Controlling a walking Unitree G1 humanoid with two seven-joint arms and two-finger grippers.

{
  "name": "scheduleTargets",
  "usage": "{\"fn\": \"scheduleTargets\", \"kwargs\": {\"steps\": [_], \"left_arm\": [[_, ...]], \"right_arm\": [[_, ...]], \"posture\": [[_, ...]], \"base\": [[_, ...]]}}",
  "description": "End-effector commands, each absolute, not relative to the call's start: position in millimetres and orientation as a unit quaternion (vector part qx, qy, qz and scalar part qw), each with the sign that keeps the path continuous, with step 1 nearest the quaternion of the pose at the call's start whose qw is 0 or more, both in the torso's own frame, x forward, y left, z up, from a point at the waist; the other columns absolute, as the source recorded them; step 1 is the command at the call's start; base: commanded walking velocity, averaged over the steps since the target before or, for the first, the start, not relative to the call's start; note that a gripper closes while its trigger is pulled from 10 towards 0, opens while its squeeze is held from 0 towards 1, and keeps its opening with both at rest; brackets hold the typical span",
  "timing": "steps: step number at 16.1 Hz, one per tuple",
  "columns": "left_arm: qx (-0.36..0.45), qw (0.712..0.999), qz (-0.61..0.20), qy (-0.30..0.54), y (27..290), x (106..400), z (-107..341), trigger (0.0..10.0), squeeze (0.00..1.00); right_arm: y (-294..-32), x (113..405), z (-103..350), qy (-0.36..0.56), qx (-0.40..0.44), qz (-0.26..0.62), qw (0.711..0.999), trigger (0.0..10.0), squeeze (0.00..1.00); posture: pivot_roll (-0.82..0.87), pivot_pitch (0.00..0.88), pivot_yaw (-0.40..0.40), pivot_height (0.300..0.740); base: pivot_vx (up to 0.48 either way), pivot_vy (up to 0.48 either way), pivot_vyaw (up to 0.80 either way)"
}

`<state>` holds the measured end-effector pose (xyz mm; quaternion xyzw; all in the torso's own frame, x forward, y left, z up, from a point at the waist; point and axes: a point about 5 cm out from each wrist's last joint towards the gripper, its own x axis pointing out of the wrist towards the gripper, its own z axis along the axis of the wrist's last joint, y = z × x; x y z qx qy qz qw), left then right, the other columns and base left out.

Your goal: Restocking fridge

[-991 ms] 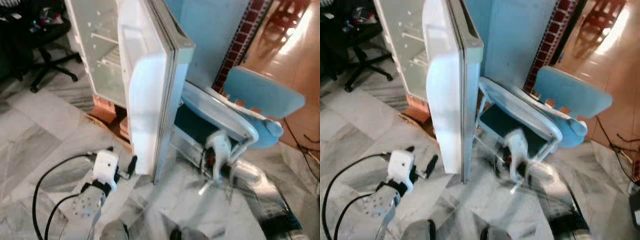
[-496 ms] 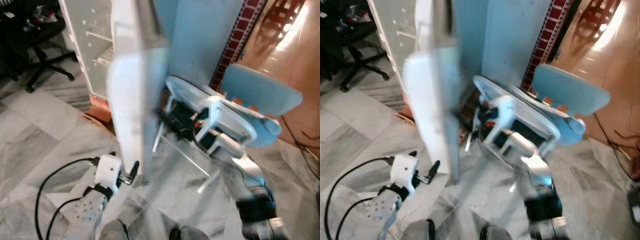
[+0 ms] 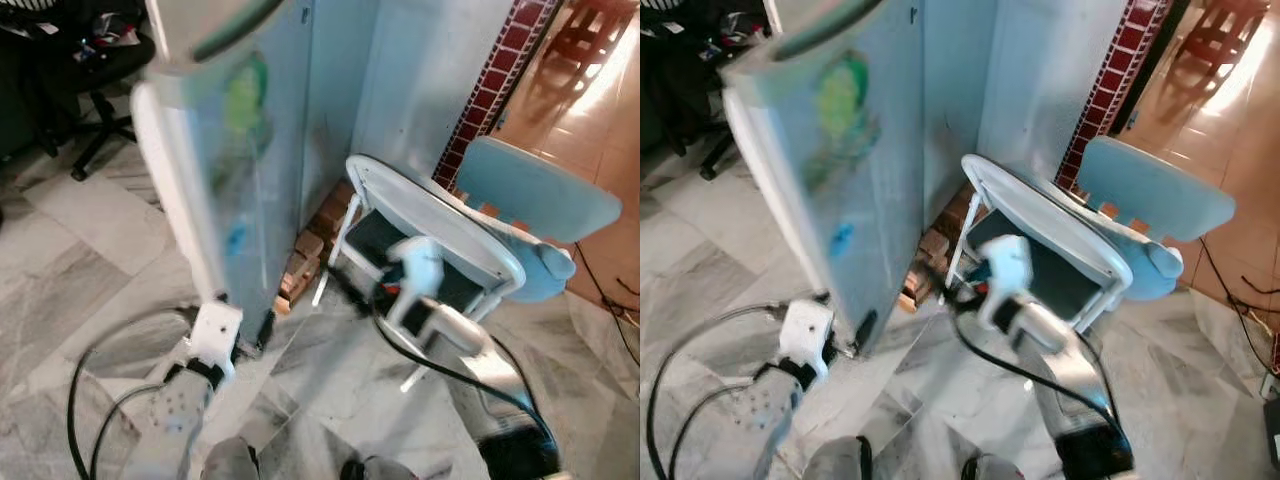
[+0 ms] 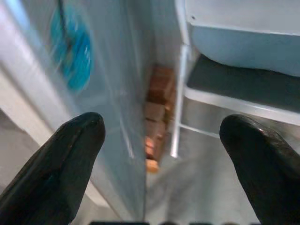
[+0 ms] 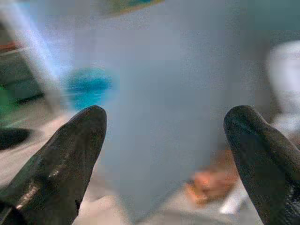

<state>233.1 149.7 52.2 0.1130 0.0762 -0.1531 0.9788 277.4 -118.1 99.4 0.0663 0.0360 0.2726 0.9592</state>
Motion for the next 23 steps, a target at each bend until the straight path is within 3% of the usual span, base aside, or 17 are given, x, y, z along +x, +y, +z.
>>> {"fn": "scheduleTargets", "kwargs": {"steps": [1,3,5,13,16,18,23], "left_arm": [[0.118,0.980,-0.142,0.075,151.5,233.7,50.8,10.0,0.00],[0.109,0.987,-0.100,0.059,162.7,243.7,57.1,10.0,0.00],[0.126,0.987,-0.091,0.047,165.8,250.0,61.0,10.0,0.00],[0.140,0.986,-0.092,0.015,160.9,263.3,71.0,10.0,0.00],[0.129,0.986,-0.100,0.027,156.6,259.6,63.2,10.0,0.00],[0.123,0.987,-0.098,0.018,154.6,261.4,64.2,10.0,0.00],[0.097,0.992,-0.074,-0.022,161.7,275.3,82.6,10.0,0.00]], "right_arm": [[-127.7,277.7,102.3,0.016,0.058,0.229,0.972,10.0,0.00],[-149.2,268.8,91.1,0.005,0.046,0.122,0.991,10.0,0.00],[-160.5,266.5,84.0,0.014,0.052,0.071,0.996,10.0,0.00],[-196.9,276.1,93.1,-0.012,0.019,-0.029,0.999,10.0,0.00],[-199.8,263.8,85.5,-0.002,0.021,-0.034,0.999,10.0,0.00],[-197.3,253.5,72.2,0.029,0.067,-0.038,0.997,10.0,0.00],[-188.0,256.1,74.9,0.021,0.073,-0.025,0.997,10.0,0.00]], "posture": [[0.12,0.076,-0.056,0.740],[0.12,0.063,-0.057,0.740],[0.11,0.058,-0.044,0.740],[0.09,0.044,-0.009,0.740],[0.07,0.059,-0.029,0.740],[0.07,0.054,-0.038,0.740],[0.07,0.044,-0.035,0.740]], "base": [[0.000,0.000,0.00],[0.000,0.182,0.00],[0.000,0.444,0.00],[0.000,0.476,0.00],[0.000,0.475,0.00],[0.000,0.478,0.00],[0.000,0.480,0.00]]}}
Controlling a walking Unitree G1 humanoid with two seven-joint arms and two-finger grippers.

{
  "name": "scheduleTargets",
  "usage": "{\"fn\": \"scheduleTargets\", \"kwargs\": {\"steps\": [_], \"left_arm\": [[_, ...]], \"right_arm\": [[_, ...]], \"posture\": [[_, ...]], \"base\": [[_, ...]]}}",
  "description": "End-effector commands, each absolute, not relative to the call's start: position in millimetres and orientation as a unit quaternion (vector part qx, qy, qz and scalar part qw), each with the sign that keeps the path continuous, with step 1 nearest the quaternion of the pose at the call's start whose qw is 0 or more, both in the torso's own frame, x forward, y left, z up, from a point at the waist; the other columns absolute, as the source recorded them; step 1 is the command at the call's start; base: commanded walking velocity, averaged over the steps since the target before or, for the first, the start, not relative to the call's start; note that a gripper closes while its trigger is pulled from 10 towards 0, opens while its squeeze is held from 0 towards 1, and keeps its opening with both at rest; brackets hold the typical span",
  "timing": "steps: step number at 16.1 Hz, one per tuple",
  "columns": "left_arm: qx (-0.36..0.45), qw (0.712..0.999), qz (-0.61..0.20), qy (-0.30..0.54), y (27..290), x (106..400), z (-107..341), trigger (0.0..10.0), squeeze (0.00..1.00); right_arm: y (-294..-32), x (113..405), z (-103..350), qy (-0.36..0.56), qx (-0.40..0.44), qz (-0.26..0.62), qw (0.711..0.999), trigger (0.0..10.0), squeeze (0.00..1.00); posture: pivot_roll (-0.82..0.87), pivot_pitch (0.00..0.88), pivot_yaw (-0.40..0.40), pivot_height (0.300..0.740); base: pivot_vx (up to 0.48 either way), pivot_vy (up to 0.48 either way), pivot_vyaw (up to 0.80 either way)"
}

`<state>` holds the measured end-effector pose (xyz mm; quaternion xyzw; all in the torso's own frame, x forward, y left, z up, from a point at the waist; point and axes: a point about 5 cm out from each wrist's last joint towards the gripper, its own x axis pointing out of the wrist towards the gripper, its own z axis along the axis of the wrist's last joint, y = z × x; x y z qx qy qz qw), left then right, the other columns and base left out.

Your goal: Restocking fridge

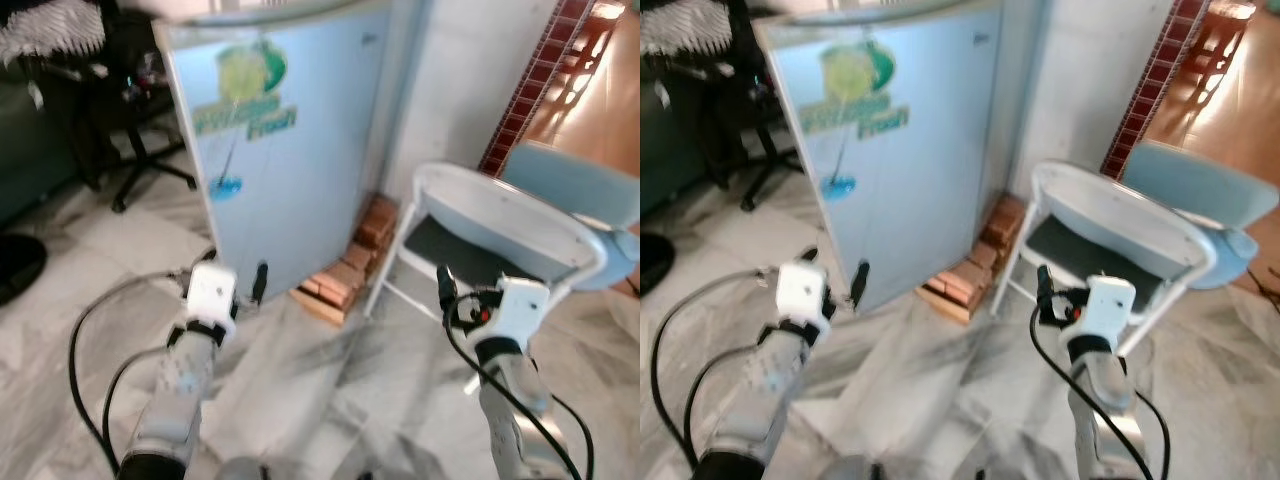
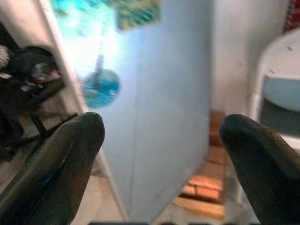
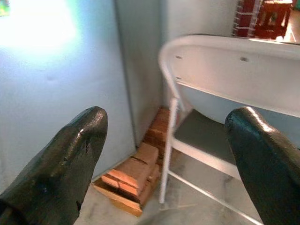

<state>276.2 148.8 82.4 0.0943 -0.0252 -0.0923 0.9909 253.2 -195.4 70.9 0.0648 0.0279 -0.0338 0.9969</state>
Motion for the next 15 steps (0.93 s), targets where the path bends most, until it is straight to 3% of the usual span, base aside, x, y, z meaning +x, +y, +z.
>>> {"fn": "scheduleTargets", "kwargs": {"steps": [1,5,13,15], "left_arm": [[0.095,0.993,-0.062,-0.026,169.6,278.7,85.3,10.0,0.00],[0.068,0.997,-0.037,-0.023,178.2,285.3,88.0,10.0,0.00],[-0.017,0.998,-0.048,0.021,177.8,270.3,69.7,10.0,0.00],[-0.016,0.998,-0.058,0.018,174.7,273.3,72.2,10.0,0.00]], "right_arm": [[-188.9,255.6,75.0,0.020,0.070,-0.026,0.997,10.0,0.00],[-191.1,257.7,74.0,0.023,0.068,-0.029,0.997,10.0,0.00],[-184.2,246.8,65.8,0.037,0.084,-0.027,0.995,10.0,0.00],[-182.4,249.7,68.2,0.032,0.078,-0.017,0.996,10.0,0.00]], "posture": [[0.06,0.046,-0.026,0.740],[0.06,0.049,-0.024,0.740],[0.06,0.056,-0.051,0.740],[0.06,0.054,-0.052,0.740]], "base": [[0.000,0.480,0.00],[0.000,0.480,-0.11],[0.000,0.480,-0.80],[0.000,0.480,-0.25]]}}
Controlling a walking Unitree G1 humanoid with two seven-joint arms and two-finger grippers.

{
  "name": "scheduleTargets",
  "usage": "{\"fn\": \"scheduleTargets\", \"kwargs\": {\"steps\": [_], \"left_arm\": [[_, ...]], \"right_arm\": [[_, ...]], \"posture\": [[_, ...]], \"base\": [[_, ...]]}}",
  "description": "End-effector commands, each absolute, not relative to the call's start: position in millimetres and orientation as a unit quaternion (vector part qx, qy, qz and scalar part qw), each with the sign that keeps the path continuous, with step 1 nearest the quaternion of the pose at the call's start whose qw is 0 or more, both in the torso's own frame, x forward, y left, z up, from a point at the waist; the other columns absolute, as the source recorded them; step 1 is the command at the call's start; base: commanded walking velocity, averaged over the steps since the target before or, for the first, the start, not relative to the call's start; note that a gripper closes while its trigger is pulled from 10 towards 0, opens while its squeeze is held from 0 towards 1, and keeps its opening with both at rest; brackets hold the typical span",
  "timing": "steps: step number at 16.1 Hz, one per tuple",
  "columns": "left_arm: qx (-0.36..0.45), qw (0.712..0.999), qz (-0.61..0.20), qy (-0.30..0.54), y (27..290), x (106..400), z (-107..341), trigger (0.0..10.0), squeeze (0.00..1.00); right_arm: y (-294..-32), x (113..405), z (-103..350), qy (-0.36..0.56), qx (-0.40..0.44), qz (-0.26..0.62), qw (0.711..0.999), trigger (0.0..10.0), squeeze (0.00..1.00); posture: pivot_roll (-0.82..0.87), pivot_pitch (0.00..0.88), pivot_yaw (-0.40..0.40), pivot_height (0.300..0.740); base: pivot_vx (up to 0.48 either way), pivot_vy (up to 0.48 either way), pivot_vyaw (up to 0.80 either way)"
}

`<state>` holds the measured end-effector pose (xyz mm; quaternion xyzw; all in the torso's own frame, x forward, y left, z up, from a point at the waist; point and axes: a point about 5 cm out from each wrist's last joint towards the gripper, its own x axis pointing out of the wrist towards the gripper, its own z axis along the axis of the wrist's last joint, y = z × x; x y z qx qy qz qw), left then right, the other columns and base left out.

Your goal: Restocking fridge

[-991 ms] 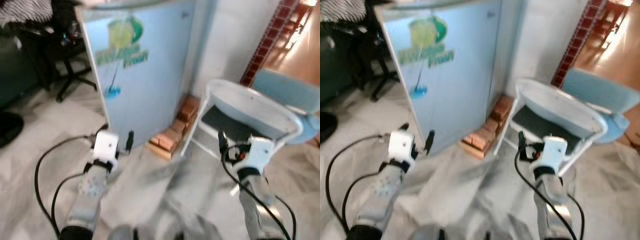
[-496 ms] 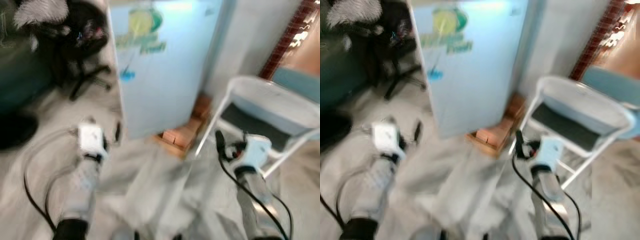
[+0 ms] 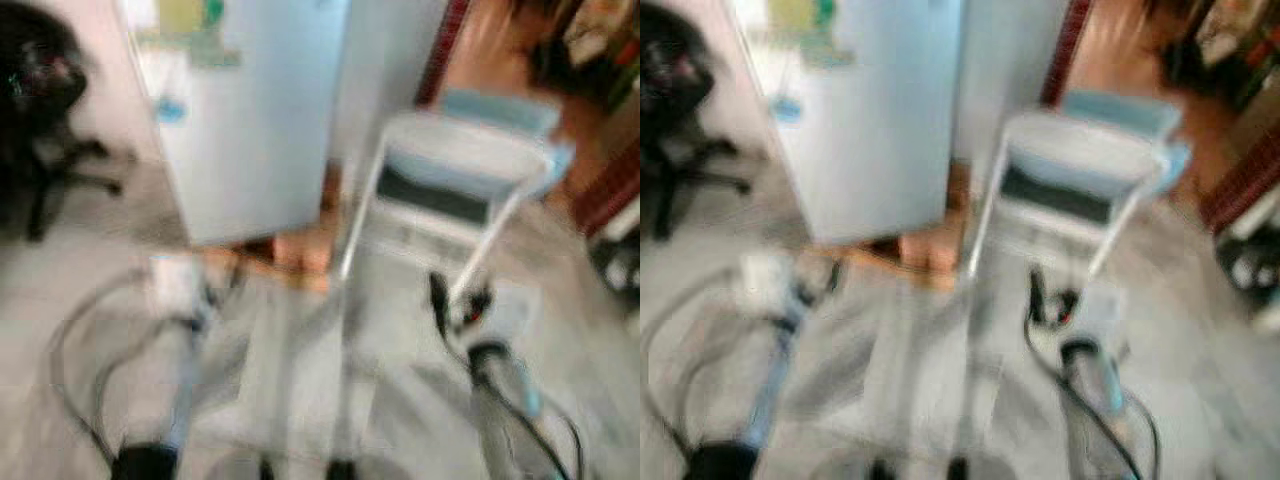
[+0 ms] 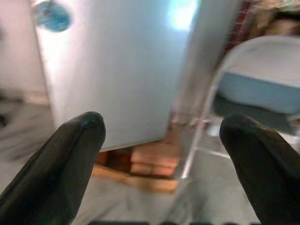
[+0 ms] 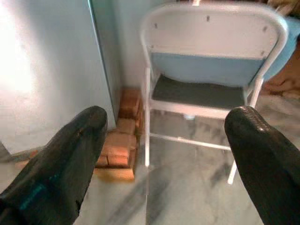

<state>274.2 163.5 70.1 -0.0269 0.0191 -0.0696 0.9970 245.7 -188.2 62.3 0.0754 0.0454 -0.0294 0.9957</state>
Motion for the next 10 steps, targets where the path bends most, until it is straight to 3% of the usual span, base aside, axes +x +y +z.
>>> {"fn": "scheduleTargets", "kwargs": {"steps": [1,6,10], "left_arm": [[-0.010,0.998,-0.063,0.023,173.9,273.4,71.2,10.0,0.00],[0.001,0.996,-0.067,0.051,198.7,259.7,69.3,10.0,0.00],[-0.015,0.998,-0.057,0.037,190.7,250.4,72.8,10.0,0.00]], "right_arm": [[-182.4,250.2,69.2,0.031,0.076,-0.015,0.996,10.0,0.00],[-190.3,249.7,72.7,0.026,0.056,-0.036,0.997,10.0,0.00],[-191.9,247.7,74.0,0.030,0.028,-0.072,0.997,10.0,0.00]], "posture": [[0.06,0.056,-0.053,0.740],[0.06,0.063,-0.047,0.740],[0.07,0.065,-0.054,0.740]], "base": [[0.000,0.480,0.00],[0.000,0.439,0.00],[0.000,0.474,0.00]]}}
